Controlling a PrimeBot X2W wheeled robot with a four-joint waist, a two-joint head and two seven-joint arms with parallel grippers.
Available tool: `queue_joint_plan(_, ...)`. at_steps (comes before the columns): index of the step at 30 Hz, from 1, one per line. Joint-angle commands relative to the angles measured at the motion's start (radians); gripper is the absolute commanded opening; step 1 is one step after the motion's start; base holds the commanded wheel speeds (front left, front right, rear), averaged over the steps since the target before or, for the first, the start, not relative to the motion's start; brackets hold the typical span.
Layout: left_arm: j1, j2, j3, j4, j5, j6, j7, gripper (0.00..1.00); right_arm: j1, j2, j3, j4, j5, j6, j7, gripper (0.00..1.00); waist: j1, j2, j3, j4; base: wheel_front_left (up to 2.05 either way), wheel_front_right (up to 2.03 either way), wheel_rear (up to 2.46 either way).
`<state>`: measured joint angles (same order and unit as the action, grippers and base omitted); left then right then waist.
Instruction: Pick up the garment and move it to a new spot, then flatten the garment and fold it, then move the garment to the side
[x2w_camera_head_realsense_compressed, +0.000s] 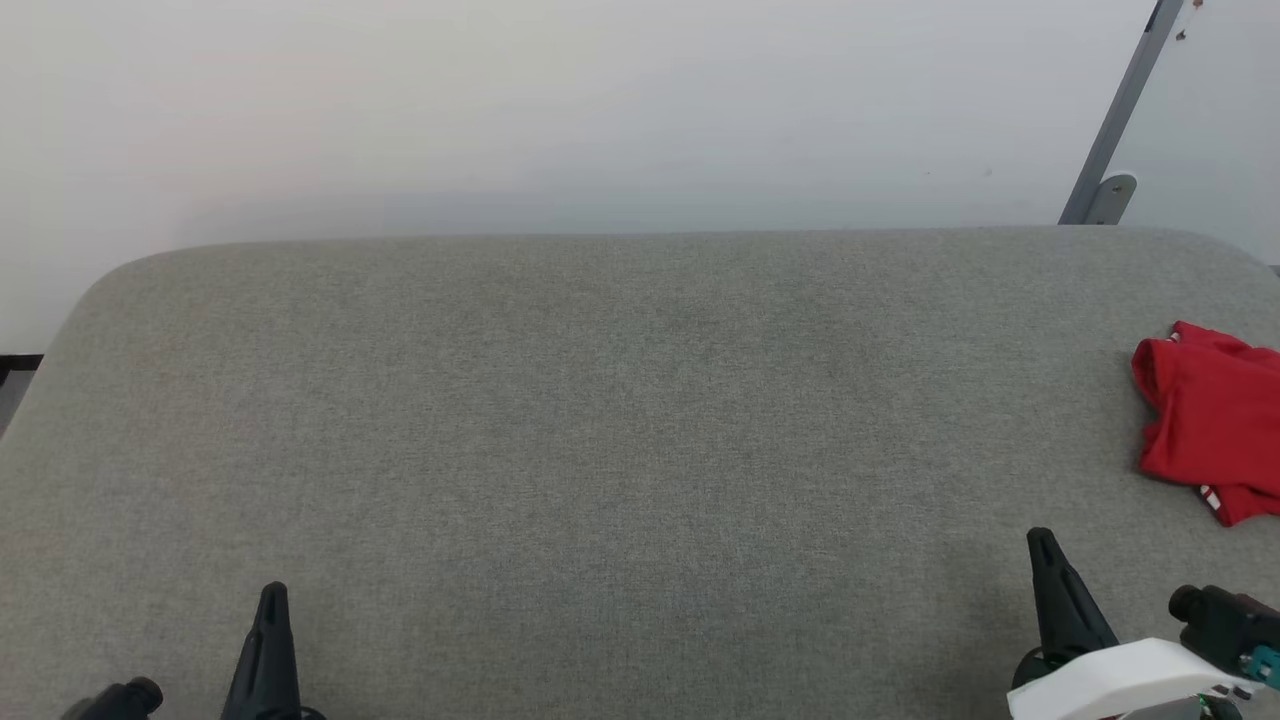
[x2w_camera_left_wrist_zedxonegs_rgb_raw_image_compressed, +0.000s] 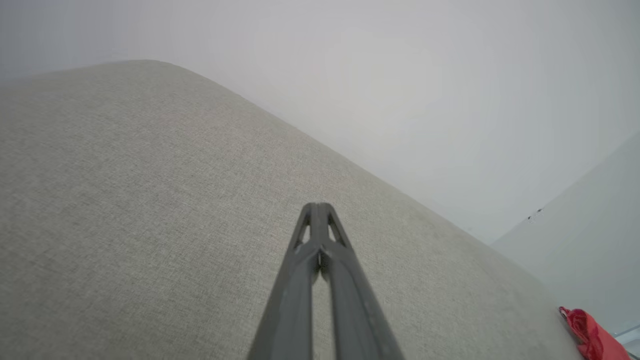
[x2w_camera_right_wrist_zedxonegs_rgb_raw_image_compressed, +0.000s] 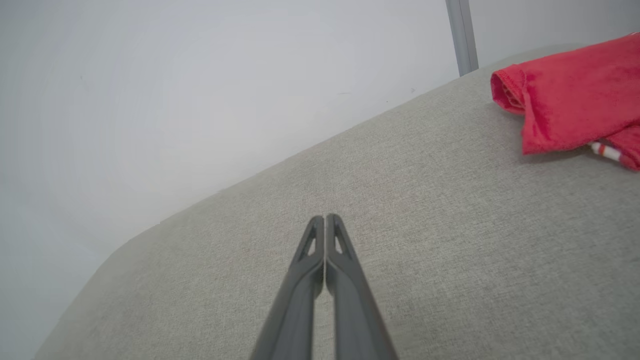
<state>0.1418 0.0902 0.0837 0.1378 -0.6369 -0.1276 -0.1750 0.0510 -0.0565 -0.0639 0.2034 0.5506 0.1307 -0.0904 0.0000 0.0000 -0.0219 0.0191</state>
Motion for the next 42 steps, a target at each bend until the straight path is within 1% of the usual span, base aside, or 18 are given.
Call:
queue_joint_plan(1, -0.034, 0.003, 0.006, -0.008, -0.045, -0.001, 0.01, 0.0, -0.028, 0.0, -0.003, -0.009, 0.046, 0.0, 0.01, 0.0, 0.0, 0.0, 0.0, 0.0, 0.0, 0.0, 0.0)
queue_joint_plan(25, -0.108, -0.009, 0.013, 0.028, -0.35, -0.002, 0.1, 0.0, -0.074, 0.002, -0.019, 0.006, 0.376, 0.0, 0.073, 0.0, 0.0, 0.0, 0.006, -0.005, 0.0, 0.0, 0.0)
queue_joint_plan(42, -0.148, -0.016, 0.017, 0.049, -0.514, -0.003, 0.149, 0.0, -0.098, 0.003, -0.027, 0.014, 0.556, 0.0, 0.109, 0.0, 0.0, 0.0, 0.01, -0.008, 0.0, 0.0, 0.0)
